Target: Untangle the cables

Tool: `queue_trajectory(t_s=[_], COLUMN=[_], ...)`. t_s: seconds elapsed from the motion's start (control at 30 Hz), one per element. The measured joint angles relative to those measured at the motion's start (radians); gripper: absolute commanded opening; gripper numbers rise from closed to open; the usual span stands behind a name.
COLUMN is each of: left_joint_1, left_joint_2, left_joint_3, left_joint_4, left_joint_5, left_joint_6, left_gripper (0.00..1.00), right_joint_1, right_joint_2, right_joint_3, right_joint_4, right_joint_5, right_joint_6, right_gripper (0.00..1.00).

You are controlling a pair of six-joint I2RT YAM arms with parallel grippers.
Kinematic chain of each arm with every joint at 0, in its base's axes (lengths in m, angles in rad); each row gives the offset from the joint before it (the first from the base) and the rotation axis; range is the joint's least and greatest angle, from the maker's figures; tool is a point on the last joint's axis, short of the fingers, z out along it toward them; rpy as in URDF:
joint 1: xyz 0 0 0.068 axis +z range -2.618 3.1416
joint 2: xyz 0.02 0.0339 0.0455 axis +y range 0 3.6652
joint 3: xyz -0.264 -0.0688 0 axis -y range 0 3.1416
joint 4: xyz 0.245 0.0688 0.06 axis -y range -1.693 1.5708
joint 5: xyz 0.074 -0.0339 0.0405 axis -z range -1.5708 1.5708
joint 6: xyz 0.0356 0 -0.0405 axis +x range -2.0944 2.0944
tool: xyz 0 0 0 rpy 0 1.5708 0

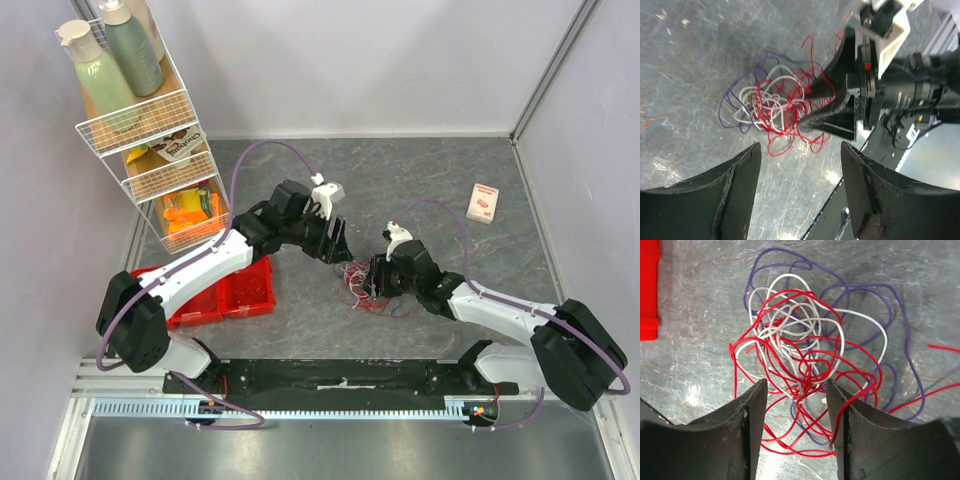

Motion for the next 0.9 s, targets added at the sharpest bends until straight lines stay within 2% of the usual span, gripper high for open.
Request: queue_trajectory(t_s=[0.1, 0.2, 0.27, 0.33, 0.4, 0.47, 0.57, 0.73, 0.9], left_joint_1=[-0.01, -0.017, -0.021, -0.023, -0.032, -0.045, -0.075, -0.098, -0.097], left_joint_2=[0.021, 0.051, 0.061, 0.062, 0.067, 0.078, 0.114, 0.176, 0.247], left_joint_3=[-0.005, -0.005, -0.008, -0.018, -0.026, -0.033, -0.04, -0.046, -0.039], left_joint_4=[-0.029, -0.044, -0.042, -0.036, -0.019, 0.011, 0.077, 0.168, 0.223], left_joint_5=[0.037, 0.088, 0.114, 0.125, 0.122, 0.117, 0.087, 0.032, 0.018], left_joint_6=[0.039, 0.054, 0.054, 0.053, 0.05, 0.047, 0.039, 0.028, -0.01], left_gripper=[0.68, 0.6, 0.56, 0.45, 0.42, 0.42, 0.47, 0.52, 0.53], right_joint_1=[0.0, 0.001, 0.0, 0.0, -0.001, -0.001, -0.002, -0.002, -0.002], right_joint_2=[-0.019, -0.047, -0.079, -0.12, -0.156, -0.177, -0.198, -0.212, -0.234], right_joint_3=[0.031, 0.092, 0.119, 0.136, 0.138, 0.138, 0.138, 0.137, 0.117], right_joint_4=[-0.094, -0.231, -0.295, -0.34, -0.363, -0.379, -0.382, -0.384, -0.394], right_joint_5=[0.068, 0.158, 0.204, 0.241, 0.265, 0.274, 0.275, 0.275, 0.287], right_joint_6=[0.014, 0.016, 0.013, 0.004, -0.007, -0.011, -0.019, -0.02, -0.024], right_gripper=[0.72, 0.74, 0.71, 0.65, 0.58, 0.56, 0.53, 0.59, 0.59])
